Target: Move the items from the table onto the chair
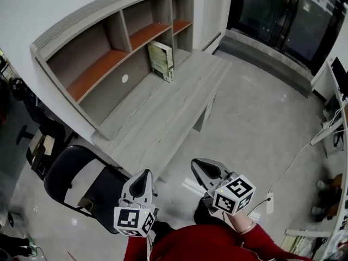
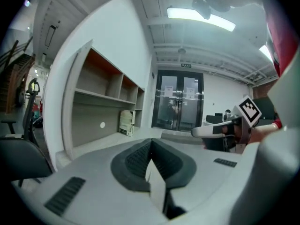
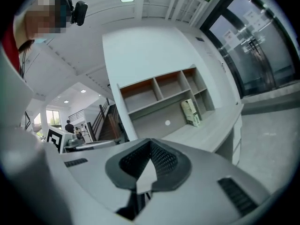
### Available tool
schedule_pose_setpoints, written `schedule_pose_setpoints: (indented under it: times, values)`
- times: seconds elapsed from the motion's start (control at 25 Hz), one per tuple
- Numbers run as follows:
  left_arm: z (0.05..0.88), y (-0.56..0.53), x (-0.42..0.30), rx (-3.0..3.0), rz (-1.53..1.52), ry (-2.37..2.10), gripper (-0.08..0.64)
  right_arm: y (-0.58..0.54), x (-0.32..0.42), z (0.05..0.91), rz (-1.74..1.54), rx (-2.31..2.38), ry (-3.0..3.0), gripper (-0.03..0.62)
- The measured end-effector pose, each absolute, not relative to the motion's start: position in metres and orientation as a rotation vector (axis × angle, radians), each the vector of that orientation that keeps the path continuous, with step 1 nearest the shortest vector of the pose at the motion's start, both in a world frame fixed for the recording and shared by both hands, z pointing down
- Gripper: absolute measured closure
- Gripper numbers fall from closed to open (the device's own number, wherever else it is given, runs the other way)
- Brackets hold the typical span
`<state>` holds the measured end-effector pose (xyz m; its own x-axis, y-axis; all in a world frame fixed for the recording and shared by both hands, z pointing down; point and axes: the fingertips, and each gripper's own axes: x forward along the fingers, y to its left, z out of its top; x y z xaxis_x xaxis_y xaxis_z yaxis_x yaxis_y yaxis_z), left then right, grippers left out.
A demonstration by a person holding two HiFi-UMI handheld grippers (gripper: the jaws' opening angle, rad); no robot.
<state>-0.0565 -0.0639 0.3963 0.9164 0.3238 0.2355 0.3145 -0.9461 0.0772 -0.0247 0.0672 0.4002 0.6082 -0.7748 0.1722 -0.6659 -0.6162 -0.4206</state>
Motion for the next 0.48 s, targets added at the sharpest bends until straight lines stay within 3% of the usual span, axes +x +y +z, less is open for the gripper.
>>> schedule_pose_setpoints:
  times: [0.48]
  values:
    - [0.392, 0.077, 0.063, 3.124, 0.440, 0.599, 0.551, 0.206, 0.051, 0.411, -0.428, -2.547, 1.032, 0.580]
